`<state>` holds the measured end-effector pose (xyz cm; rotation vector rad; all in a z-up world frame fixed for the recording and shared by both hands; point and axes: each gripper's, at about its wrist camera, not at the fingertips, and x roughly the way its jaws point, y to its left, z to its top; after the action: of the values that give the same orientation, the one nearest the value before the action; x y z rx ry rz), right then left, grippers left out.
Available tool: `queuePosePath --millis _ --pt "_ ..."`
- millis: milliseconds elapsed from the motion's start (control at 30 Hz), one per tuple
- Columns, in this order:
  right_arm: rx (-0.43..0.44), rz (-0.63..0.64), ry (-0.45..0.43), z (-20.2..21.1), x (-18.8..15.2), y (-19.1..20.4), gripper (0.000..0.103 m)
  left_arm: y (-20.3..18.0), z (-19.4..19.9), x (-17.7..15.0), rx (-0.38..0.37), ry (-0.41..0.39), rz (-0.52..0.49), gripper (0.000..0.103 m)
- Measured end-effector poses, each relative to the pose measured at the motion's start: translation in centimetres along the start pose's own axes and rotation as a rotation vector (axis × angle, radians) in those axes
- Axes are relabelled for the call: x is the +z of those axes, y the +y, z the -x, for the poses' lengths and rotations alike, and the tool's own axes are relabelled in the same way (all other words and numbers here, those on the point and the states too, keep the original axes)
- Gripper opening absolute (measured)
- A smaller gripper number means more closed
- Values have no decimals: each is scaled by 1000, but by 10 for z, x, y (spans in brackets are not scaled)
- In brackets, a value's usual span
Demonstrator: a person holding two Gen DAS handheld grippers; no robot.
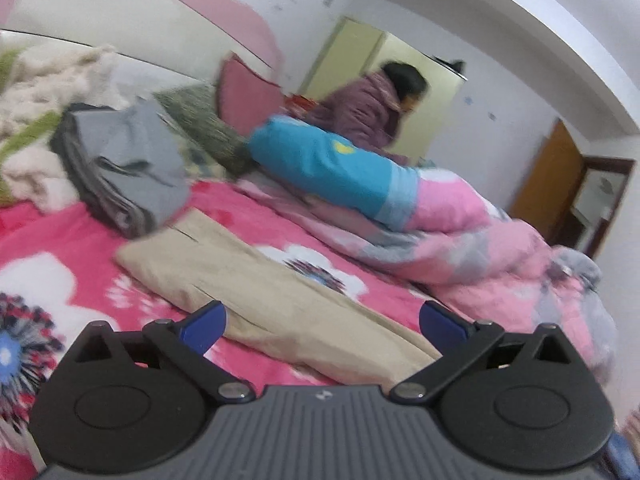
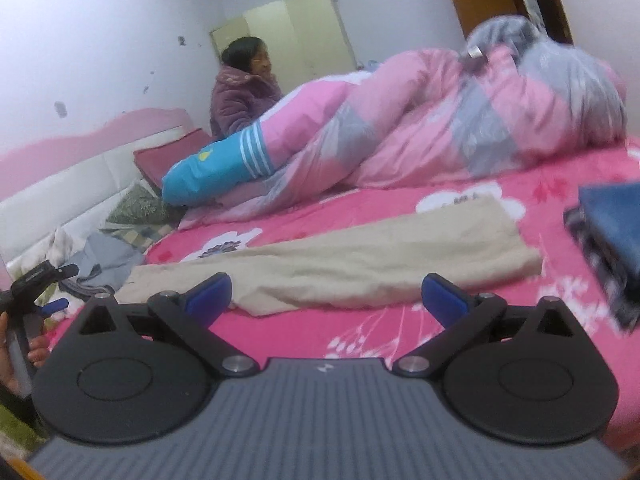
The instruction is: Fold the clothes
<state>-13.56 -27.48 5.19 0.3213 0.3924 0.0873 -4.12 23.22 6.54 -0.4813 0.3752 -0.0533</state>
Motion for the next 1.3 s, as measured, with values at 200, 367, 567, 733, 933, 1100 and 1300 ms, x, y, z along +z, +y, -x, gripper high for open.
queuePosePath --millis 200,367,567,733,933,1100,1300 --pt "-65 -54 -38 3 -12 -10 102 -44 -29 -12 -114 84 -45 103" --pt "-146 -9 -119 7 -22 -13 102 -93 -90 -32 -172 139 -182 103" --pt "-131 121 -132 -26 -4 -12 102 -119 -159 -63 -92 164 -316 103" --pt "-75 337 -67 -99 34 1 102 -106 -193 -82 -73 160 -331 103" --pt "31 597 80 -226 72 16 102 -97 -211 -94 -67 190 -377 99" --pt "109 646 308 -334 82 12 94 -96 -214 -104 -54 200 -412 99" --pt "131 618 485 -407 88 -1 59 -97 -220 -107 -37 223 -420 99"
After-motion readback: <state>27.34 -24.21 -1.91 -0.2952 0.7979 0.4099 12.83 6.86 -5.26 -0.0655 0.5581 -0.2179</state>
